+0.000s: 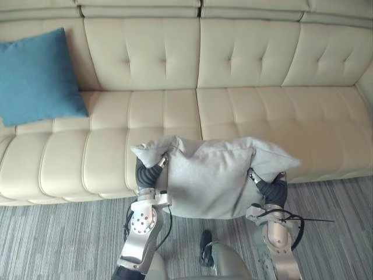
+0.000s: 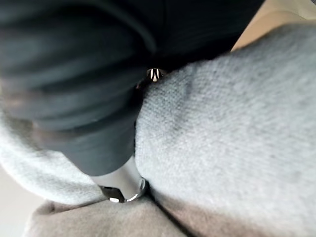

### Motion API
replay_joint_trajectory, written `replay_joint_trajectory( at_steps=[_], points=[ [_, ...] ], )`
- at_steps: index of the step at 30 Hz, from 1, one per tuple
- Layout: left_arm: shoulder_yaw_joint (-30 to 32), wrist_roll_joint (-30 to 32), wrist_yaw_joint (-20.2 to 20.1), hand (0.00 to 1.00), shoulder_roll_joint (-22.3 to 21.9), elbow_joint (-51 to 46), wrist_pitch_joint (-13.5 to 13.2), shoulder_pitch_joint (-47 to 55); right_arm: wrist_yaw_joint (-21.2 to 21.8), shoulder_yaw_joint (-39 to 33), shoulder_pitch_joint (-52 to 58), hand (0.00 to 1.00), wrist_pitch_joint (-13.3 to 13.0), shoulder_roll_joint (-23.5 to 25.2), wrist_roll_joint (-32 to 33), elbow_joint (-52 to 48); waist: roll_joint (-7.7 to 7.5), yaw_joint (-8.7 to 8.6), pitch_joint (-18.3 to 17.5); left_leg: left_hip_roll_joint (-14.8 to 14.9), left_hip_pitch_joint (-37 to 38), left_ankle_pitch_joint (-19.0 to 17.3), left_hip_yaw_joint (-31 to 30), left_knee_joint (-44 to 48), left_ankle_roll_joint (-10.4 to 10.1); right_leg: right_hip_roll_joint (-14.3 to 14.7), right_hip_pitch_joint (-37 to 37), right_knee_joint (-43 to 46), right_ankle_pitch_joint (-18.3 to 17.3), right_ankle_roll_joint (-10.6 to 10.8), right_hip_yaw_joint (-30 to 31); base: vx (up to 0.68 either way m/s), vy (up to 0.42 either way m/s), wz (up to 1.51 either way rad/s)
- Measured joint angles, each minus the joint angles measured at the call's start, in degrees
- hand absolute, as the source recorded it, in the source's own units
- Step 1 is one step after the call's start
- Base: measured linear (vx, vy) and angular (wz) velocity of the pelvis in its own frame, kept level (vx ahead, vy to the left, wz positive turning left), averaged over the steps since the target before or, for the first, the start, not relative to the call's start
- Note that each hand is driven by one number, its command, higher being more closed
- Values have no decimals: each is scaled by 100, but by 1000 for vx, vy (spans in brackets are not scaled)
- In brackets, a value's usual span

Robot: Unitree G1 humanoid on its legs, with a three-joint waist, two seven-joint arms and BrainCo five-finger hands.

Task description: Pick up cushions and gather them together orderly.

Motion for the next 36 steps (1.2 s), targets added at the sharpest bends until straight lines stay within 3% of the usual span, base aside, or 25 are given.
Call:
replay_joint_trajectory(
  at_steps=[6,8,9,10,11,13,14,16,19,20,21,24,25,27,29,32,34,36],
  points=[
    [-54,-25,-60,100,119,13,1,188,14,1,39,100,33,-29,-14,7,76,-49,-115,-17,412,47,-197,13,4,78,645,-525,117,34,73,76,31,-6],
    [-57,-21,-73,100,209,10,0,296,14,47,83,100,30,-29,-111,6,79,-19,-101,12,141,51,-389,951,18,92,871,-571,91,18,108,28,-7,-5],
    [-52,-21,-73,100,217,-15,0,352,13,96,100,100,30,-41,-113,3,107,-3,-82,61,-120,106,-540,1670,126,135,963,-548,11,-14,126,17,-13,-17],
    [-51,-22,-73,100,216,-23,0,390,9,128,117,100,30,-46,-113,0,145,40,-59,122,-395,237,-637,2345,341,191,997,-514,-65,-72,151,-41,-1,-28],
    [-41,-23,-72,100,218,-23,1,429,4,174,139,100,33,-68,-113,-1,207,94,-24,202,-744,558,-776,3148,762,284,1060,-453,-217,-131,182,-32,23,-32],
    [-25,-23,-70,100,214,-29,10,479,-12,192,148,100,54,-50,-113,-7,208,115,-25,229,-1167,1166,-919,3817,719,295,1221,-586,-284,-200,287,43,44,-18],
    [-52,-24,-71,100,195,-79,20,509,-46,183,120,100,52,-54,-113,-39,237,119,-61,125,-1349,787,-957,3895,539,280,1229,-647,-272,-221,334,138,36,-2],
    [-107,-23,-84,100,149,-135,52,536,-127,168,-9,100,57,-59,-112,-53,251,115,-74,-169,-1542,72,-893,3429,544,213,1157,-678,-239,-278,478,146,56,-11],
    [-115,-22,-99,100,113,-266,140,672,-202,170,-189,100,109,-82,-117,-51,301,262,-122,-395,-1669,-99,-560,2064,428,181,1253,-852,-293,-183,670,186,146,-42],
    [-120,-22,-113,100,113,-281,140,677,-212,173,-218,100,110,-97,-119,-49,345,378,-142,-401,-1511,3,-549,1465,517,204,1265,-789,-356,-80,759,231,217,-78],
    [-114,-27,-123,100,163,-284,138,712,-212,207,-259,100,156,-84,-145,11,377,466,-197,-420,-1327,343,-546,1133,585,244,1264,-619,-529,20,941,274,234,-72],
    [-122,-28,-127,100,277,-371,133,772,-212,311,-169,100,215,-45,-222,-1,57,410,-426,-719,-1085,135,-111,1083,780,-186,1099,79,-763,401,997,393,231,-34],
    [-122,-39,-127,100,335,-357,138,754,-209,311,-248,100,215,-36,-235,93,24,393,-420,-819,-783,56,11,906,818,-356,854,878,-775,794,910,319,184,-33],
    [-128,-60,-130,100,458,-332,160,755,-208,309,-391,100,203,-32,-237,397,35,365,-413,-853,-383,47,79,623,828,-528,598,1687,-708,972,622,260,122,-22],
    [-148,-89,-138,100,597,-291,167,740,-150,315,-509,100,209,-29,-246,889,77,306,-436,-762,178,46,73,256,828,-759,360,2457,-895,612,-127,260,43,-2],
    [-144,-89,-140,100,652,-119,134,546,-12,306,-632,100,231,-57,-269,1257,46,216,-452,-620,291,4,-186,146,756,-657,11,1901,-951,389,-216,258,-99,30],
    [-138,-91,-141,100,655,54,142,466,16,258,-728,100,279,-82,-275,1426,61,146,-440,-524,314,-31,-367,176,697,-368,-163,1265,-820,304,336,211,-203,54],
    [-159,-89,-158,100,651,154,171,405,16,189,-720,100,280,-74,-352,1468,-59,-4,-429,-589,367,-147,-752,312,506,-47,-12,437,-159,326,1403,229,-307,94]
  ],
)
